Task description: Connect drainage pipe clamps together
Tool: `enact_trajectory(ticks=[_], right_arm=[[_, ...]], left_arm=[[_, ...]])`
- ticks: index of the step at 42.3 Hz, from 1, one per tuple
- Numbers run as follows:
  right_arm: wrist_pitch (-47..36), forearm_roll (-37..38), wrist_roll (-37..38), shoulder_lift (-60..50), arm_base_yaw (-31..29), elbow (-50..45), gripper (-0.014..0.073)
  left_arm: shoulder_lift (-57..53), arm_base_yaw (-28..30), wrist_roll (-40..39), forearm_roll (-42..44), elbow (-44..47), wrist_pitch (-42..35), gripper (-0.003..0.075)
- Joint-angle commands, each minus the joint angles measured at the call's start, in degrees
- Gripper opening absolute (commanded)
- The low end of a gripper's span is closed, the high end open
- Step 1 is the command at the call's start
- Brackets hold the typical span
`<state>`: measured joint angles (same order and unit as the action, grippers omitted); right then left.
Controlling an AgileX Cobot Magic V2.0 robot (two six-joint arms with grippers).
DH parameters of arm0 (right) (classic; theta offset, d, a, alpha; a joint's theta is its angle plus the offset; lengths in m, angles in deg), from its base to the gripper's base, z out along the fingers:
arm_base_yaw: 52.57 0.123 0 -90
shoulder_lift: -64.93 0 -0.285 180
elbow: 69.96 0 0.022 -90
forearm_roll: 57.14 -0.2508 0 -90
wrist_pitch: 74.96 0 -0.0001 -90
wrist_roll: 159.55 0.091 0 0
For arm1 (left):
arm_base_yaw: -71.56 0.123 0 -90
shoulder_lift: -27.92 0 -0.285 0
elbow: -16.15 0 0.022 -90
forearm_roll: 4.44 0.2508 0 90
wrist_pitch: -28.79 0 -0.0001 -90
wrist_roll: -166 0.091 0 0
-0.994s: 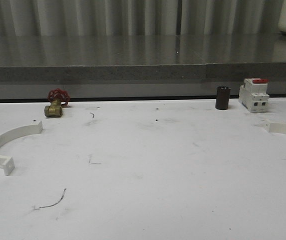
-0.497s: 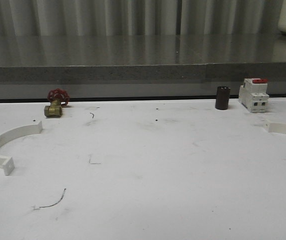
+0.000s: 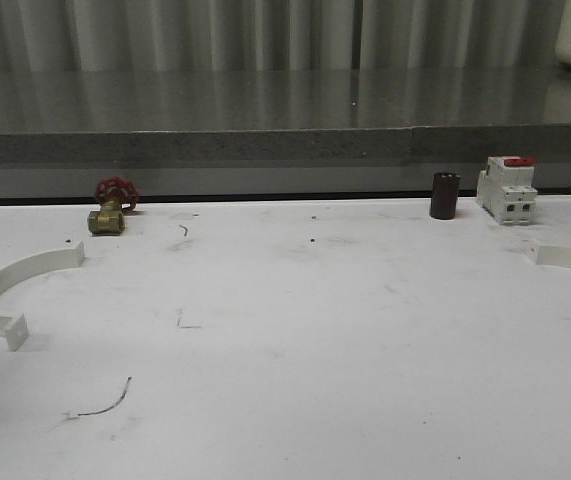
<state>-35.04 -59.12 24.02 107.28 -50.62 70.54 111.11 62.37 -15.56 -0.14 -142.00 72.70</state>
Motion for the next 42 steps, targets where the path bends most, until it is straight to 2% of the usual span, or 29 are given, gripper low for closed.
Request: enact_trajectory(ticks=[1,21,38,42], right_arm=[[-3.4,0.7,-0.1,0.4,-0.4,1.9,0.0444],[-3.4,0.7,-0.1,0.4,-0.4,1.9,0.0444],[-3.4,0.7,-0.1,0.4,-0.4,1.9,0.0444],[-3.4,0.7,-0.1,0.4,-0.4,1.9,0.0444]], left_arm=[[4.7,-0.4,-0.1,0.1,-4.1,-1.8,0.0489],[25.7,-0.3,-3.1,-0.2,-14.1,-3.6,0.0489],[33.4,-0.3,-5.5,-2.5,-17.5,-4.5,0.0488],[33.5,-0.3,-5.5,-2.9,-17.5,-4.4,0.0435]])
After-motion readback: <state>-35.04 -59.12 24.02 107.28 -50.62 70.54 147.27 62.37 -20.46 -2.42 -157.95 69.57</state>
